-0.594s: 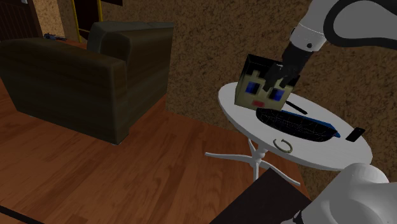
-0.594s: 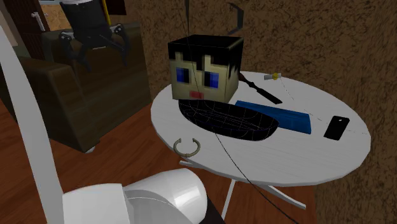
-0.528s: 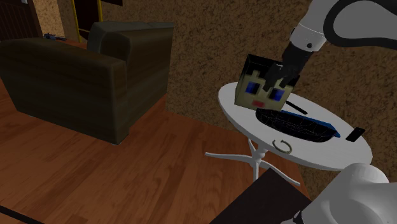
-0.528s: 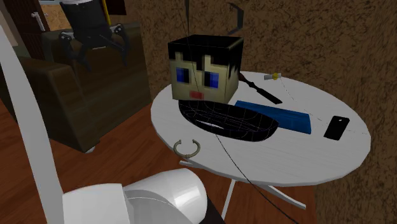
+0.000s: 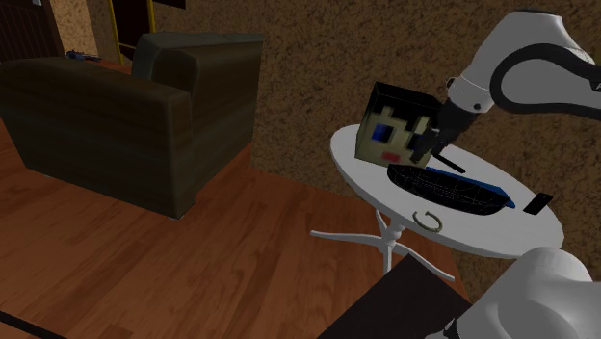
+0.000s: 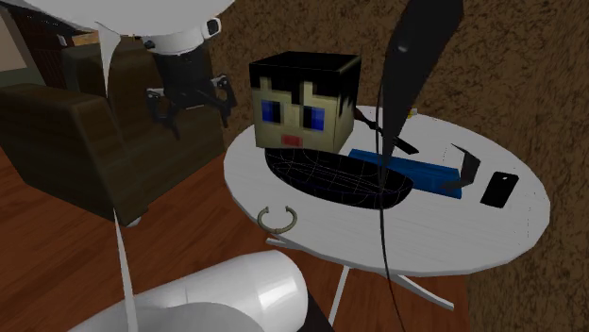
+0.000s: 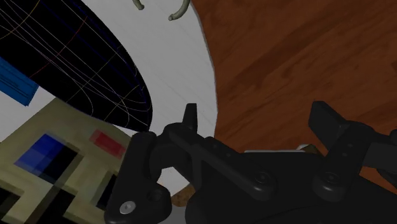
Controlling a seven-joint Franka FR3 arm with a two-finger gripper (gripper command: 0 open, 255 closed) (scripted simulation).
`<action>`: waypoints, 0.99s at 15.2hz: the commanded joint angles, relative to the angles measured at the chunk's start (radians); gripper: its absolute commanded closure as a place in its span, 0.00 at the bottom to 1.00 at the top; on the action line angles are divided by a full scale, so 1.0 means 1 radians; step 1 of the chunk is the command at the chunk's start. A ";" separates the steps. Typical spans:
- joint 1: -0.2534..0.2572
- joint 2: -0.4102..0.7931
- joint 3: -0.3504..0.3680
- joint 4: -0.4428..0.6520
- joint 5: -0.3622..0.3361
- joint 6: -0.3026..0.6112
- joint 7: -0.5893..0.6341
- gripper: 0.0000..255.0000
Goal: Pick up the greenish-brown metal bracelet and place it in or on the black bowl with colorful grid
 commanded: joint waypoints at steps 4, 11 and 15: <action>-0.029 -0.051 -0.115 -0.130 -0.062 0.079 -0.125 0.00; -0.089 -0.045 -0.303 -0.253 -0.175 0.206 -0.311 0.00; -0.119 0.009 -0.426 -0.290 -0.244 0.295 -0.423 0.00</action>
